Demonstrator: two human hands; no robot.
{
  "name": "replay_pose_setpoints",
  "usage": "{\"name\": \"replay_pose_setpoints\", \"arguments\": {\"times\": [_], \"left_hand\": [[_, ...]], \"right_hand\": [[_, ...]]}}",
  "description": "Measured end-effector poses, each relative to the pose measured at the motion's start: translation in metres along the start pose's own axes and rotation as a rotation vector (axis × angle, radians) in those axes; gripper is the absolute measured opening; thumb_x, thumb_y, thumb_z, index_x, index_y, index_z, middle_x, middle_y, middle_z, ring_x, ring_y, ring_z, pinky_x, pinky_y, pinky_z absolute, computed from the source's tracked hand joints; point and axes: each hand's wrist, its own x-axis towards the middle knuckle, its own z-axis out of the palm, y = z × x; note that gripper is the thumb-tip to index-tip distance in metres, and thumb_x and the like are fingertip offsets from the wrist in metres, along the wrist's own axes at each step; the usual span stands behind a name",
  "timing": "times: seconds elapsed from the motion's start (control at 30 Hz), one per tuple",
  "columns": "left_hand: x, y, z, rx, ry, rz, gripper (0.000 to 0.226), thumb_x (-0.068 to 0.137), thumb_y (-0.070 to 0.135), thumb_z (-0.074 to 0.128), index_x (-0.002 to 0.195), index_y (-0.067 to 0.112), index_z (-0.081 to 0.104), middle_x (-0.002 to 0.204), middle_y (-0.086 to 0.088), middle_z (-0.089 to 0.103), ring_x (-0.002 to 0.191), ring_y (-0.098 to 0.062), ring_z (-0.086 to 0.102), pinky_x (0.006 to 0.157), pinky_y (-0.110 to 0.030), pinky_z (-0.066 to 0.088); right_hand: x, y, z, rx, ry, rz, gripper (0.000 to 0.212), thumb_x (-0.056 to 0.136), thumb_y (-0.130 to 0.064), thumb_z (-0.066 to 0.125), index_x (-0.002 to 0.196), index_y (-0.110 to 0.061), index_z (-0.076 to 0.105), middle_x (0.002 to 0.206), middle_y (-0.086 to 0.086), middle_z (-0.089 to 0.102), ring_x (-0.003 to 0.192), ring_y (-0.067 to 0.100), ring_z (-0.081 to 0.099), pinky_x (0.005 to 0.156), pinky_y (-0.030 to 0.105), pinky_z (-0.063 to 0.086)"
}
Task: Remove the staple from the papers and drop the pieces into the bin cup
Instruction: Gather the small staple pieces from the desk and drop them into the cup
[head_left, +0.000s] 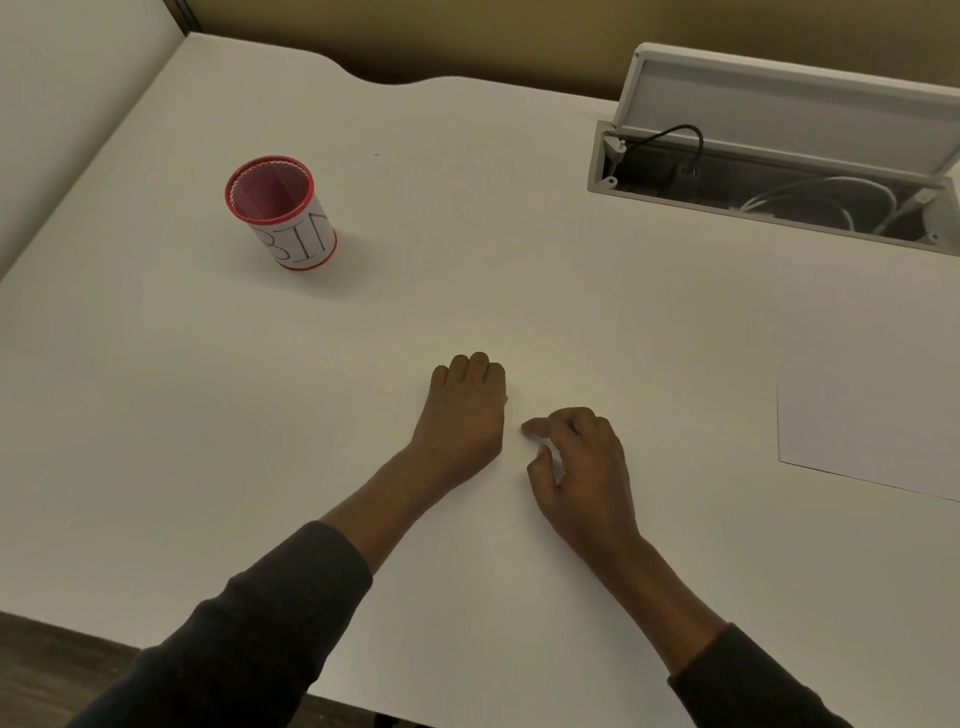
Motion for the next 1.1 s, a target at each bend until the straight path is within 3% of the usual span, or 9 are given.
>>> {"name": "replay_pose_setpoints", "arguments": {"times": [0.07,0.17,0.27,0.37,0.63,0.8,0.97,1.03,1.1], "left_hand": [[0.001,-0.004,-0.005,-0.139,-0.012,-0.073,0.031,0.09,0.017,0.028,0.086,0.007,0.056,0.085,-0.009,0.054,0.074,-0.028,0.048,0.067,-0.041,0.04],[0.002,-0.01,-0.019,-0.433,-0.088,-0.196,0.016,0.097,0.014,0.038,0.091,0.011,0.053,0.091,-0.003,0.055,0.083,-0.023,0.05,0.078,-0.038,0.043],[0.005,-0.012,-0.036,-0.726,-0.15,-0.384,0.015,0.101,0.015,0.043,0.095,0.008,0.055,0.089,0.001,0.055,0.076,-0.012,0.049,0.071,-0.027,0.043],[0.009,-0.015,-0.045,-1.029,-0.188,-0.578,0.017,0.103,0.024,0.046,0.095,0.014,0.057,0.088,0.002,0.056,0.078,-0.011,0.05,0.069,-0.027,0.04],[0.024,-0.045,-0.09,-1.525,0.041,-0.668,0.02,0.103,0.015,0.05,0.086,0.014,0.063,0.083,-0.002,0.058,0.075,-0.016,0.055,0.066,-0.031,0.038],[0.04,-0.077,-0.131,-1.701,0.195,-0.692,0.019,0.101,0.009,0.048,0.087,0.011,0.061,0.08,-0.005,0.058,0.069,-0.016,0.053,0.062,-0.029,0.036],[0.057,-0.124,-0.175,-1.727,0.386,-0.762,0.014,0.098,0.008,0.051,0.088,0.011,0.06,0.075,-0.004,0.058,0.065,-0.015,0.053,0.06,-0.027,0.037],[0.066,-0.147,-0.187,-1.541,0.461,-0.814,0.015,0.097,0.01,0.053,0.086,0.012,0.062,0.076,-0.004,0.06,0.068,-0.016,0.054,0.062,-0.029,0.04],[0.077,-0.168,-0.191,-1.202,0.446,-0.827,0.016,0.096,0.014,0.052,0.084,0.013,0.062,0.08,-0.003,0.06,0.074,-0.018,0.053,0.069,-0.032,0.041]], "right_hand": [[0.002,-0.001,0.0,0.012,0.01,-0.004,0.029,0.082,-0.012,0.059,0.107,-0.018,0.073,0.101,-0.004,0.063,0.094,0.013,0.057,0.083,0.024,0.043],[0.007,-0.001,0.002,0.024,0.01,-0.02,0.028,0.082,-0.012,0.059,0.105,-0.018,0.072,0.1,-0.005,0.063,0.093,0.013,0.057,0.081,0.026,0.046],[0.012,-0.003,0.003,0.041,-0.007,-0.019,0.027,0.082,-0.011,0.059,0.105,-0.018,0.072,0.1,-0.006,0.064,0.092,0.012,0.057,0.081,0.029,0.048],[0.014,-0.006,0.004,0.045,-0.023,-0.015,0.027,0.081,-0.011,0.061,0.104,-0.02,0.072,0.1,-0.007,0.064,0.092,0.011,0.057,0.08,0.03,0.049],[0.025,-0.017,0.012,-0.011,-0.048,-0.094,0.028,0.082,-0.016,0.065,0.109,-0.021,0.07,0.107,-0.008,0.062,0.1,0.011,0.055,0.087,0.022,0.04],[0.032,-0.024,0.031,-0.047,-0.081,-0.132,0.037,0.088,-0.03,0.062,0.124,-0.021,0.063,0.129,-0.003,0.058,0.124,0.018,0.052,0.105,0.028,0.034],[0.033,-0.024,0.041,-0.075,-0.069,-0.157,0.042,0.089,-0.038,0.053,0.126,-0.02,0.064,0.135,-0.001,0.056,0.126,0.022,0.052,0.109,0.031,0.03],[0.035,-0.022,0.044,-0.082,-0.058,-0.167,0.043,0.088,-0.039,0.051,0.123,-0.019,0.066,0.133,0.0,0.057,0.124,0.023,0.054,0.107,0.034,0.034],[0.035,-0.019,0.045,-0.094,-0.046,-0.168,0.044,0.088,-0.04,0.051,0.122,-0.019,0.067,0.132,0.0,0.058,0.123,0.024,0.056,0.105,0.037,0.037]]}}
